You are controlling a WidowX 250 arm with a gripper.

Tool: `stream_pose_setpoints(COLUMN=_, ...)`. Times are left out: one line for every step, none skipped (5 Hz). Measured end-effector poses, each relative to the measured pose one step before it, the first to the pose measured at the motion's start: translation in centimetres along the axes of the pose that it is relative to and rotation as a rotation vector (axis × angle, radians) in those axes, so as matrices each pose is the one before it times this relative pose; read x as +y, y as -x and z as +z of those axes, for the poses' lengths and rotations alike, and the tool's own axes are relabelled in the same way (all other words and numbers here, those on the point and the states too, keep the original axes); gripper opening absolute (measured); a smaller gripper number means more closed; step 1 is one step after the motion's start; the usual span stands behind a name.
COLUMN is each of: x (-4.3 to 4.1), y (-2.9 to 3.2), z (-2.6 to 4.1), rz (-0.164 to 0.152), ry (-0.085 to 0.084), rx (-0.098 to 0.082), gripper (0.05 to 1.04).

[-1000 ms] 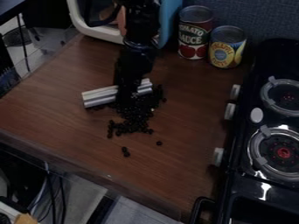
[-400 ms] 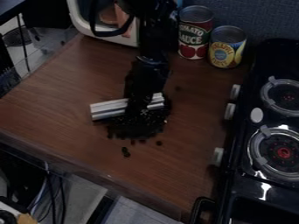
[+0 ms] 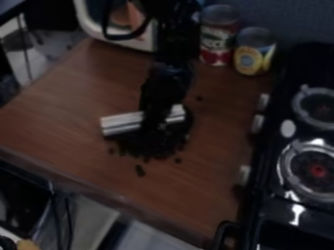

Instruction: Sweep into pile

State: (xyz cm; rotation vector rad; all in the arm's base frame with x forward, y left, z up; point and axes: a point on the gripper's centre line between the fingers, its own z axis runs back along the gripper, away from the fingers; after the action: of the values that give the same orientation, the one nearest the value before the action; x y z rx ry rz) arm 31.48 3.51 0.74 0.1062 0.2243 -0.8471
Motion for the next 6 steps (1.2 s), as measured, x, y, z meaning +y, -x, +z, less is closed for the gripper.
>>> stream_pose_setpoints(x=2.097, y=0.251, z=2.147, rz=0.0391, ry=-0.0127, rx=-0.0475, gripper=0.386)
stream_pose_setpoints(x=1.01, y=-0.419, z=1.931, rz=-0.0253, ry=-0.0393, rx=-0.0533, gripper=0.386)
stream_pose_setpoints(x=0.271, y=-0.581, z=0.096, rz=-0.0562, ry=-0.0244, rx=-0.0203, gripper=0.386)
stream_pose_setpoints(x=0.538, y=-2.115, z=0.211, rz=-0.0395, ry=-0.0587, rx=-0.009, gripper=0.386)
stream_pose_setpoints(x=0.561, y=-1.887, z=-0.426, rz=-0.0167, ry=-0.0343, rx=0.0044, gripper=0.386)
stream_pose_setpoints(x=1.854, y=-1.354, z=-0.366, rz=0.0059, ry=-0.0407, rx=-0.0002, gripper=0.386)
